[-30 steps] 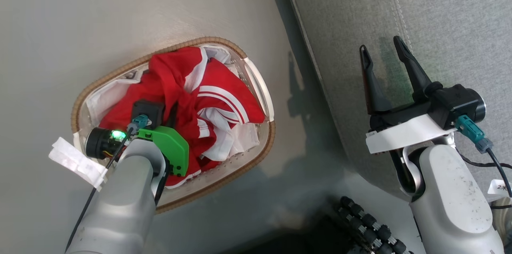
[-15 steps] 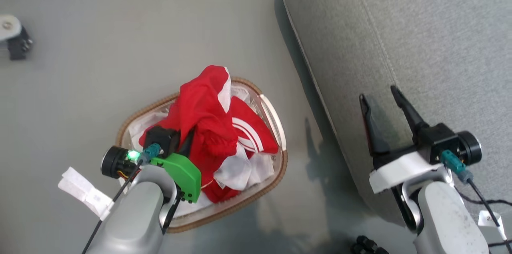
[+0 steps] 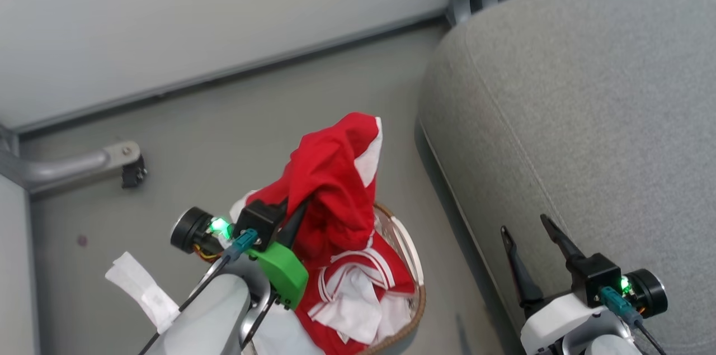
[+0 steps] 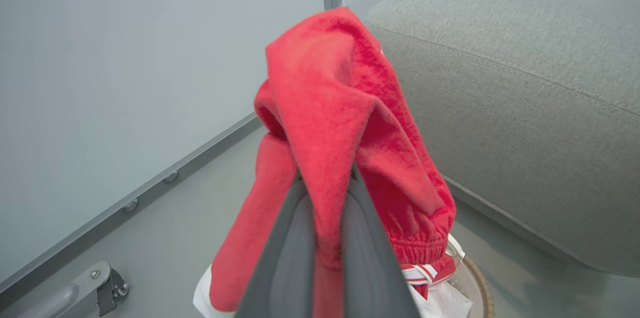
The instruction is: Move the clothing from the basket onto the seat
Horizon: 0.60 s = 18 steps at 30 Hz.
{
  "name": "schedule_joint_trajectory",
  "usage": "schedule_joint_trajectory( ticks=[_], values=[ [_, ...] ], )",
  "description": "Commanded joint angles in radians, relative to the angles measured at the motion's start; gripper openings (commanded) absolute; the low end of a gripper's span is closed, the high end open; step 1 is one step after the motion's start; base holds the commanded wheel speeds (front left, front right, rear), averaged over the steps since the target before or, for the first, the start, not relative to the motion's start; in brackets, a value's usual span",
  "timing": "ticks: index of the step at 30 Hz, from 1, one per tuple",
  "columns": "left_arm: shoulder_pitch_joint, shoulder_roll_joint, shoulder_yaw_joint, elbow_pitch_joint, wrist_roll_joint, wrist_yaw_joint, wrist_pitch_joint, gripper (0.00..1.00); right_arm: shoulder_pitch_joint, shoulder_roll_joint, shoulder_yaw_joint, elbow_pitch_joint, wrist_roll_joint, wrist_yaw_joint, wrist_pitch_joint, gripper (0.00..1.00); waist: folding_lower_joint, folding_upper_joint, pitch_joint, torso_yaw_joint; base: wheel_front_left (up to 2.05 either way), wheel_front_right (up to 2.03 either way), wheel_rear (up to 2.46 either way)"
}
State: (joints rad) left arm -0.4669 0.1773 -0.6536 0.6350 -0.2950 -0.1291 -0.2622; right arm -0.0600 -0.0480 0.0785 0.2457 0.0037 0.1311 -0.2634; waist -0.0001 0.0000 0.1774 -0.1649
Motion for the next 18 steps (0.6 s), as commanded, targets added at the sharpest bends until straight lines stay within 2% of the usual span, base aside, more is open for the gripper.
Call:
schedule_joint_trajectory(
  ticks=[1,8,18],
  values=[
    [-0.015,0.002,-0.009,-0.021,0.0,-0.003,-0.004,0.0,0.022,-0.004,0.005,0.0,-0.007,-0.001,-0.002,1.0,0.0001,0.0,-0.189,0.061,0.0,0.0,0.0],
    [-0.115,0.017,-0.051,-0.118,-0.01,-0.002,0.002,0.0,0.037,-0.004,0.049,0.008,0.003,-0.001,-0.002,1.0,0.0001,0.0,-0.252,0.073,0.0,0.0,0.0],
    [-0.277,0.062,-0.11,-0.236,-0.031,-0.001,0.096,0.0,-0.027,-0.004,0.125,0.025,0.008,-0.001,-0.002,1.0,0.0001,0.0,-0.284,0.094,0.0,0.0,0.0]
  ],
)
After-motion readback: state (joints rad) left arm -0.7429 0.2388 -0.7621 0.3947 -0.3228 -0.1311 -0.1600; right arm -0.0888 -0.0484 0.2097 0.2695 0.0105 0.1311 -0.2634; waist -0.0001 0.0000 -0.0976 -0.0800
